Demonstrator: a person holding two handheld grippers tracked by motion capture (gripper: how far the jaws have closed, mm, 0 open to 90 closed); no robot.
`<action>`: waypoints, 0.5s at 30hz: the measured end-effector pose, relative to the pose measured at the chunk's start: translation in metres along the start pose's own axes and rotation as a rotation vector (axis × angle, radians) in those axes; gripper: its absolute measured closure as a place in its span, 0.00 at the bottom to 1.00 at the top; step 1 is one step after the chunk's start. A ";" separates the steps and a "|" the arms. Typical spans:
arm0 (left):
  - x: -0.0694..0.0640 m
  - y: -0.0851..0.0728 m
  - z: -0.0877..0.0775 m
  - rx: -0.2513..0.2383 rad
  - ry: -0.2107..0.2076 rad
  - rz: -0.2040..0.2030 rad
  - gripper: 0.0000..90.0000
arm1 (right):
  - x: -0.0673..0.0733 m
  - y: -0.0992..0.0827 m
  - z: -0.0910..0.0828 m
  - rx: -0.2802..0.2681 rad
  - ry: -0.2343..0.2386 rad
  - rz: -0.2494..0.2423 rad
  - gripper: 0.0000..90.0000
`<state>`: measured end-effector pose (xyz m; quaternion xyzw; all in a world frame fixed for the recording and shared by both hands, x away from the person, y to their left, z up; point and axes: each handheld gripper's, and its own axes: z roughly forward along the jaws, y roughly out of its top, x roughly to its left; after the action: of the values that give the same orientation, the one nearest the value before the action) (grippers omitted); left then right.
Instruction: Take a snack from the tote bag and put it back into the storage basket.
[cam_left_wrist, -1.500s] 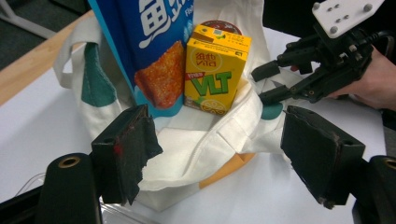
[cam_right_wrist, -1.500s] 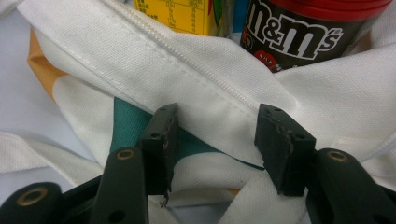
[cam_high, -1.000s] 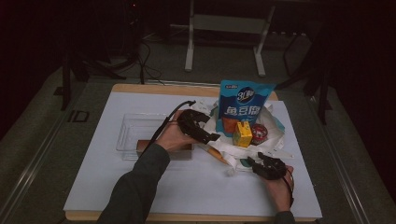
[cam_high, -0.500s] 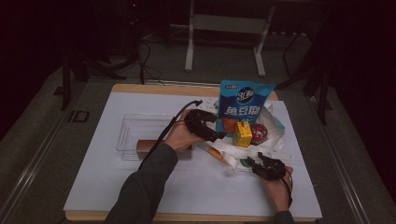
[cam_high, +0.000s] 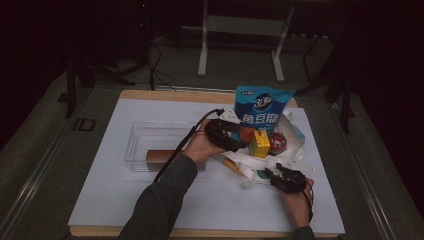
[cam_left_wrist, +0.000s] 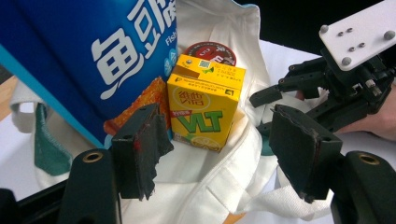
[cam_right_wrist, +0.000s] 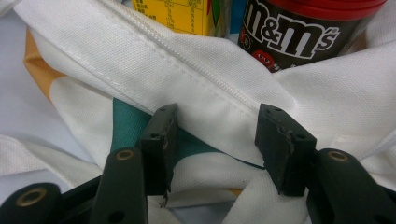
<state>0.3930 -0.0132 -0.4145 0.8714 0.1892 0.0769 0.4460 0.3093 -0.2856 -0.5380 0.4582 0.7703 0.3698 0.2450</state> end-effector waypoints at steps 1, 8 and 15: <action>0.001 0.000 0.003 -0.006 0.006 -0.003 0.40 | 0.001 0.000 0.000 0.001 -0.005 -0.004 0.54; 0.001 0.001 0.016 -0.008 0.014 -0.008 0.40 | 0.002 0.000 0.000 -0.001 -0.014 -0.015 0.54; 0.003 0.005 0.027 0.006 0.018 -0.001 0.38 | 0.002 0.000 0.000 -0.001 -0.014 -0.013 0.54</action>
<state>0.4053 -0.0348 -0.4263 0.8719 0.1941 0.0841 0.4417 0.3082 -0.2841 -0.5382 0.4555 0.7714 0.3654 0.2528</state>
